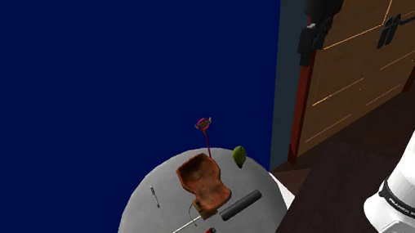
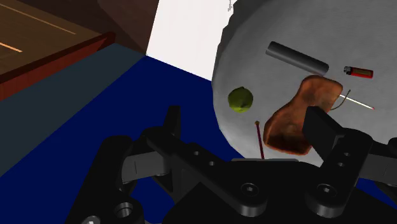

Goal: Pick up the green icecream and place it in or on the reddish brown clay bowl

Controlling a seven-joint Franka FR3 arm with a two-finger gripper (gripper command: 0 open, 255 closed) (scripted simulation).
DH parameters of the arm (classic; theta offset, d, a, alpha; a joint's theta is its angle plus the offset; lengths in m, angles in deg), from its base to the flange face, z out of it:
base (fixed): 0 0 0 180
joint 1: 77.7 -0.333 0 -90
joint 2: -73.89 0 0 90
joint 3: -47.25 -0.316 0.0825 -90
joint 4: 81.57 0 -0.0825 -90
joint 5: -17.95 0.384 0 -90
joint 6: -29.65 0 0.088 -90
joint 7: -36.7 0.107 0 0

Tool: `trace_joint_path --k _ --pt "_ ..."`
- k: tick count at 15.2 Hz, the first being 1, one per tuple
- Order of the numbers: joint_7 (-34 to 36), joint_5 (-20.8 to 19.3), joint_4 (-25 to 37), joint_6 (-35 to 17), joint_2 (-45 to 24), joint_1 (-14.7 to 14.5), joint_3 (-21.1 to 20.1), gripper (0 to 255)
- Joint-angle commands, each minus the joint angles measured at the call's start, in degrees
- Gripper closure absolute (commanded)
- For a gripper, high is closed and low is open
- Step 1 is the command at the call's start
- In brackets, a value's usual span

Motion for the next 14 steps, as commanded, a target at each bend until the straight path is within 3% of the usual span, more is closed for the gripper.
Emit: trace_joint_path --k 1,14 --pt "0.0 0.0 0.0 0.0 0.0 0.0 0.0 0" --pt "13.1 1.8 1.8 -14.7 -26.8 1.9 -4.7 0"
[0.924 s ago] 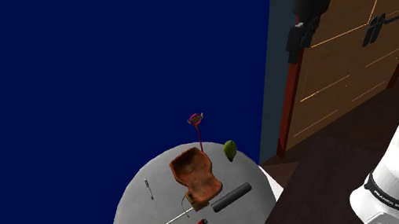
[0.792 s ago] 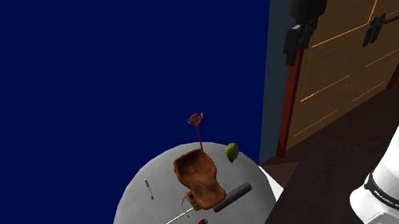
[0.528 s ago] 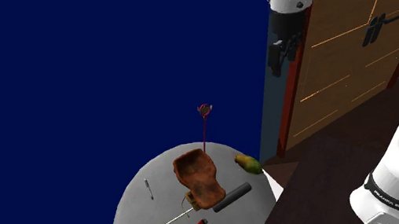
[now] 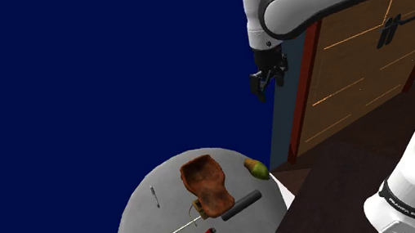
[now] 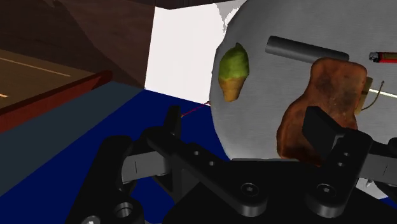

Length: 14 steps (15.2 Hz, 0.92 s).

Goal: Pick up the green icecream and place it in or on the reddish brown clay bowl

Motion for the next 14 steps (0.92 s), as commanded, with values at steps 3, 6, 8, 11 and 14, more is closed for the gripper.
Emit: trace_joint_path --k 3,6,8,11,14 --pt "4.1 0.0 2.7 -3.7 -9.6 0.4 -1.1 0" --pt "6.8 -0.1 5.3 -5.8 -16.7 0.7 -1.5 0" --pt "8.5 -0.3 7.4 -7.0 -21.4 0.8 -1.6 0" --pt "11.0 -0.4 10.9 -8.4 -28.6 0.7 -1.6 0" --pt "13.2 -0.5 14.9 -9.4 -35.8 0.6 -1.3 0"
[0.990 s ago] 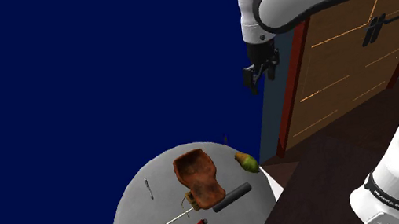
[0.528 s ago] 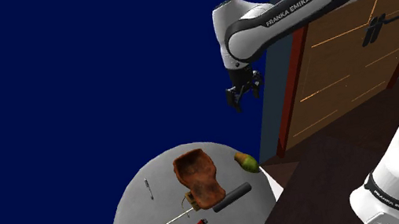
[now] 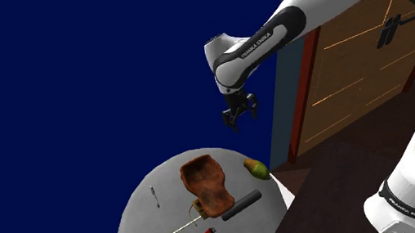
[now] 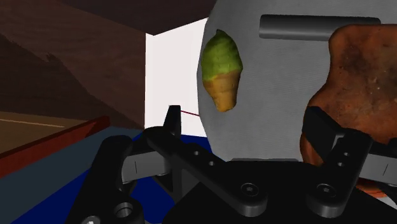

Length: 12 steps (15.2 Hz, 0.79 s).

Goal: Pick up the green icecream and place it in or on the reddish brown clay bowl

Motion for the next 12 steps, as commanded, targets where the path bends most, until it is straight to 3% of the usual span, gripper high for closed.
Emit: trace_joint_path --k 1,10,12 --pt "1.6 -0.1 3.2 -0.8 -5.4 -0.1 0.2 0" --pt "6.3 1.0 18.4 -0.4 -26.4 -0.7 1.5 0" --pt "6.3 1.0 17.4 -1.8 -26.8 -0.7 1.5 0"
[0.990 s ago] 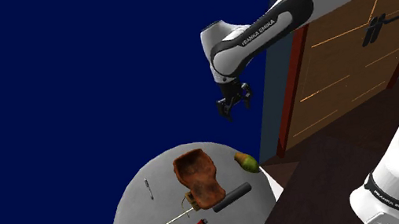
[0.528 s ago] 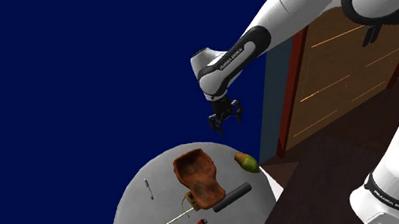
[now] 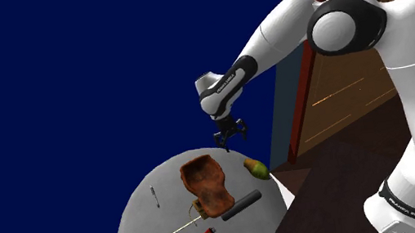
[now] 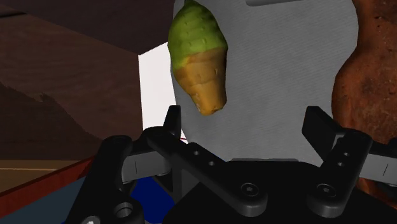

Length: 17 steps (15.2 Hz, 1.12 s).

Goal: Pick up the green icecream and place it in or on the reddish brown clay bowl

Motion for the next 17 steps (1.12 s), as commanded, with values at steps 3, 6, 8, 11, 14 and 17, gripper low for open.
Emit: trace_joint_path --k 3,6,8,11,14,17 --pt "0.3 -0.1 -1.4 -2.6 -1.4 0.0 0.1 0" --pt "0.3 -0.2 -2.5 -4.4 -2.1 -0.1 0.2 0" --pt "0.3 -0.2 -2.5 -4.4 -2.1 -0.1 0.2 0" --pt "0.3 -0.2 -2.5 -4.4 -2.1 -0.1 0.2 0" --pt "0.3 -0.2 -2.4 -4.4 -2.1 -0.1 0.2 255" --pt "0.3 -0.2 -2.5 -4.4 -2.1 -0.1 0.2 255"
